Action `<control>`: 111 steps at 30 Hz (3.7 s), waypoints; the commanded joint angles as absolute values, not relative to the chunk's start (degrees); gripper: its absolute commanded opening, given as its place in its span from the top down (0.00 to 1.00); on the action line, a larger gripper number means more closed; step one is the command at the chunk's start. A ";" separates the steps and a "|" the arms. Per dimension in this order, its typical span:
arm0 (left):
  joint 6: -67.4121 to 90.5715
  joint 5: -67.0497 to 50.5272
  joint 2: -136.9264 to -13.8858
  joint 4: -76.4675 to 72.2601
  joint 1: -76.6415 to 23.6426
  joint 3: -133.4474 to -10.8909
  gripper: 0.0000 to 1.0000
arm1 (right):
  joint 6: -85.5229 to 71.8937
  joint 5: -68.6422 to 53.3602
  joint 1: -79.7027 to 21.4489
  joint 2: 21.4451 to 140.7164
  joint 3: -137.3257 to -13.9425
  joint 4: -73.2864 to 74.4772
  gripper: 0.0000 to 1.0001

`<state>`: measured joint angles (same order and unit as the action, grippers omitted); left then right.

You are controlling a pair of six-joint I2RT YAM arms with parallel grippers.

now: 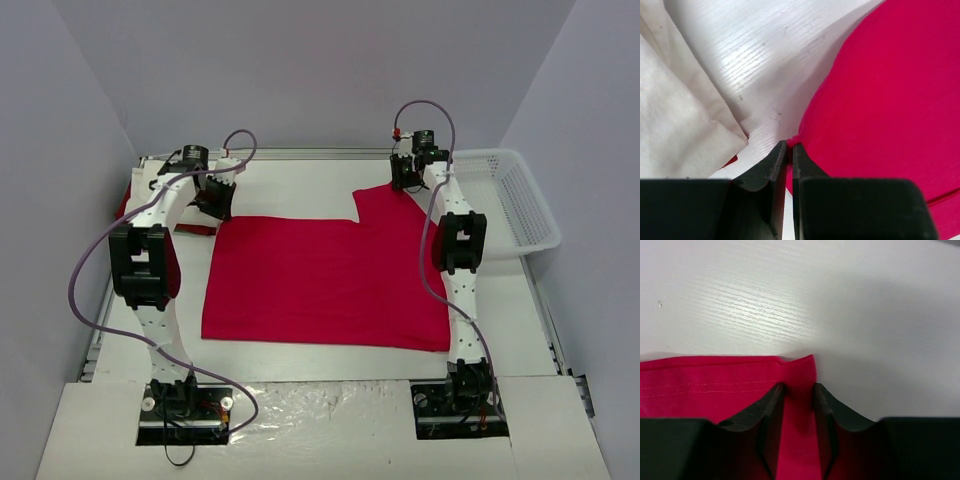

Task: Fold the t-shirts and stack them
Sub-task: Grap the side of the flattened tshirt furthest away from the robot with both arms, then fold the other side of the tshirt into a rectangle

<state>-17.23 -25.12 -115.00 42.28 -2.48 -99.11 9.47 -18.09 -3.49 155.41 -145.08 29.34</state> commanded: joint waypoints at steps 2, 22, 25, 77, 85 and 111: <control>-18.28 -24.26 -113.91 41.92 -3.60 -97.74 0.98 | 9.75 -14.94 -4.04 159.78 -146.25 32.70 0.77; -20.48 -24.79 -111.27 45.18 -3.69 -101.16 0.98 | 13.80 -15.82 -3.96 141.80 -135.01 32.70 1.00; -21.44 -25.22 -110.04 44.47 -3.43 -99.58 0.98 | 14.58 -16.35 -3.87 136.33 -130.27 32.70 1.00; -31.20 -35.68 -87.10 41.57 5.36 -68.65 0.98 | 25.93 -10.99 -3.34 78.05 -76.91 53.69 1.00; -32.43 -35.42 -85.43 41.92 5.36 -66.62 0.98 | 27.33 -11.95 -3.34 75.50 -74.27 56.25 1.00; -37.61 -34.63 -83.50 42.45 5.27 -57.66 0.75 | 34.89 -15.29 -3.87 75.94 -61.70 60.46 0.52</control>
